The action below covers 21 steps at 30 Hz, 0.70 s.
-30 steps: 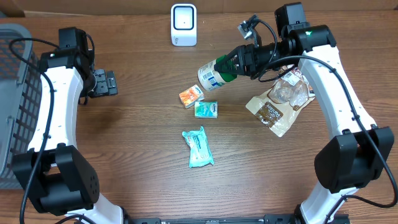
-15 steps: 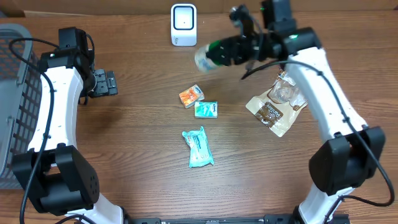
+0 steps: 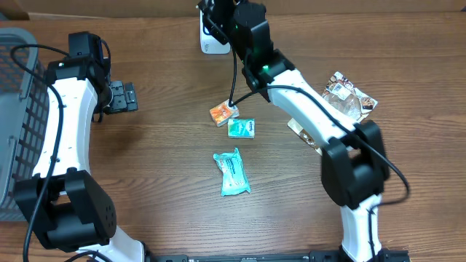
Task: Scan the item barcode
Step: 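Hold the jar's bottom up to the white scanner with the right gripper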
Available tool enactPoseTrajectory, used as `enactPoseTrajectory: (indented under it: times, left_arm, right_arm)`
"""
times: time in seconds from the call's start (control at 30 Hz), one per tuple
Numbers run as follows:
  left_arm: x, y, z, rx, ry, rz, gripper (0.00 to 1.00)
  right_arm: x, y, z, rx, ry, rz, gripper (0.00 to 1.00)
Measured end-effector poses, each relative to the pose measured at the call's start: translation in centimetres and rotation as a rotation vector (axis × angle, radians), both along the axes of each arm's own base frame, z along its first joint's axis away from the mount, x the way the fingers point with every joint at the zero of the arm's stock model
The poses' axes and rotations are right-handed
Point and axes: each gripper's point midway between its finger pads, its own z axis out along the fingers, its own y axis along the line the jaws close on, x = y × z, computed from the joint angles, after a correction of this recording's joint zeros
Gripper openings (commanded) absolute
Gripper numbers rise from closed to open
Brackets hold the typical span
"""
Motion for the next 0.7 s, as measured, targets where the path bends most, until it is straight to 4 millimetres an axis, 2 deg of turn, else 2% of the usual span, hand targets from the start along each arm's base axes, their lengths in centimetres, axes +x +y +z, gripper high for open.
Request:
enactPoseTrajectory:
  times: [0.1,0.17,0.23,0.3,0.47,0.57,0.7]
  left_arm:
    - [0.0,0.0,0.0,0.000,0.000,0.000,1.00]
    - [0.0,0.0,0.0,0.000,0.000,0.000,1.00]
    - [0.0,0.0,0.0,0.000,0.000,0.000,1.00]
    - [0.0,0.0,0.0,0.000,0.000,0.000,1.00]
    - [0.0,0.0,0.0,0.000,0.000,0.000,1.00]
    - [0.0,0.0,0.0,0.000,-0.001,0.000,1.00]
    - [0.0,0.0,0.0,0.000,0.000,0.000,1.00]
  right_arm:
    - [2.1,-0.6,-2.0,-0.059,-0.116,-0.041,0.27]
    - [3.4,-1.1,-4.4,-0.132,-0.181,-0.067,0.27]
    - [3.9,-1.4,-5.7,-0.165,-0.198,-0.078,0.27]
    - [4.3,-1.4,-8.0,-0.217,-0.189,-0.077,0.26]
    - [4.6,-1.0,-11.5,-0.313,-0.177,-0.059,0.27]
    - [4.6,-0.9,-12.4,-0.379,-0.188,-0.048,0.27]
    - [4.6,-0.8,-11.8,-0.432,-0.238,-0.043,0.27]
